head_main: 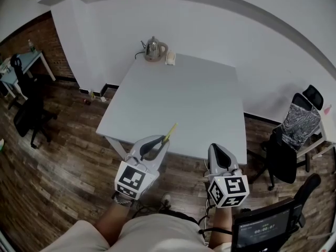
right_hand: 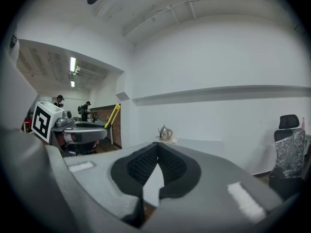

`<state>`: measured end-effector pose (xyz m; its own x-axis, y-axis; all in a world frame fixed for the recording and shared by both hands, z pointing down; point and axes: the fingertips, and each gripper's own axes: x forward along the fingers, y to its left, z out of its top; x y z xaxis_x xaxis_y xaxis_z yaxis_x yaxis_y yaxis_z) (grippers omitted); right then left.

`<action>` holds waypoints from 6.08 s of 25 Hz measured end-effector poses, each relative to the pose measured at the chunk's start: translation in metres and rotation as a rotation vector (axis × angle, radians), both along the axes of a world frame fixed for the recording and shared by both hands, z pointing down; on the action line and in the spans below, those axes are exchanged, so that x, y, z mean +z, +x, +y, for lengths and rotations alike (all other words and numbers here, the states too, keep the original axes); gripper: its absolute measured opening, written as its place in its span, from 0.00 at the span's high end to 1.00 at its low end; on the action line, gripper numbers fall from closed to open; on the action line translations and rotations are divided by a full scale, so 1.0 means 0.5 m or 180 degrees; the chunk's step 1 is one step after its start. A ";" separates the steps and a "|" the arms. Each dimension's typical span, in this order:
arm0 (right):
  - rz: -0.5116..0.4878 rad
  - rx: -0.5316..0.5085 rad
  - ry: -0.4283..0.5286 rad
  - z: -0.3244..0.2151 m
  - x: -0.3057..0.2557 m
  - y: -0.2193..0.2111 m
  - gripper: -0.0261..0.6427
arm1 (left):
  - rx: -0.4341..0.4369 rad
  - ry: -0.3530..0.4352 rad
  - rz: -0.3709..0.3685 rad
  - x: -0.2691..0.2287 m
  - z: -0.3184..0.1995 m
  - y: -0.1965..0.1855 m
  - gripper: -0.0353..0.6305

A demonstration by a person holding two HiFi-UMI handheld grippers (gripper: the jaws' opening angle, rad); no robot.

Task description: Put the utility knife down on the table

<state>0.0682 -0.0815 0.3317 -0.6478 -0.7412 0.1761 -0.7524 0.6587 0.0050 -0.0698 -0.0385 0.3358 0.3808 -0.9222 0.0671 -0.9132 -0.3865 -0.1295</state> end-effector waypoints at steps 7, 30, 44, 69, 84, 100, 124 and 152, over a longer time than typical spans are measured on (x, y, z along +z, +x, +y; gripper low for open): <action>-0.0021 0.0030 -0.0002 -0.051 -0.005 0.010 0.96 | 0.0008 0.0020 -0.0026 -0.011 -0.050 0.006 0.86; 0.0013 -0.0069 -0.0016 -0.124 0.003 -0.009 0.96 | -0.0047 0.0015 -0.0023 -0.005 -0.120 -0.006 0.86; 0.0032 -0.0073 -0.0119 -0.210 0.027 -0.009 0.96 | -0.0065 -0.0062 0.0004 0.013 -0.213 -0.005 0.86; 0.0041 0.0028 -0.0204 -0.243 0.034 -0.054 0.96 | -0.0046 -0.0115 -0.0075 0.018 -0.246 -0.079 0.86; 0.0112 0.0282 -0.0276 -0.296 0.060 -0.096 0.96 | 0.0138 -0.0147 -0.0099 0.039 -0.336 -0.152 0.86; 0.0059 0.0572 -0.0602 -0.350 0.147 -0.076 0.96 | 0.0339 -0.0429 -0.0208 0.103 -0.414 -0.151 0.86; 0.0032 0.0654 -0.0864 -0.377 0.230 -0.025 0.96 | 0.0569 -0.0818 -0.0385 0.210 -0.470 -0.077 0.86; 0.0048 0.0796 -0.1316 -0.389 0.342 -0.001 0.96 | 0.0825 -0.1283 -0.0603 0.345 -0.533 -0.039 0.86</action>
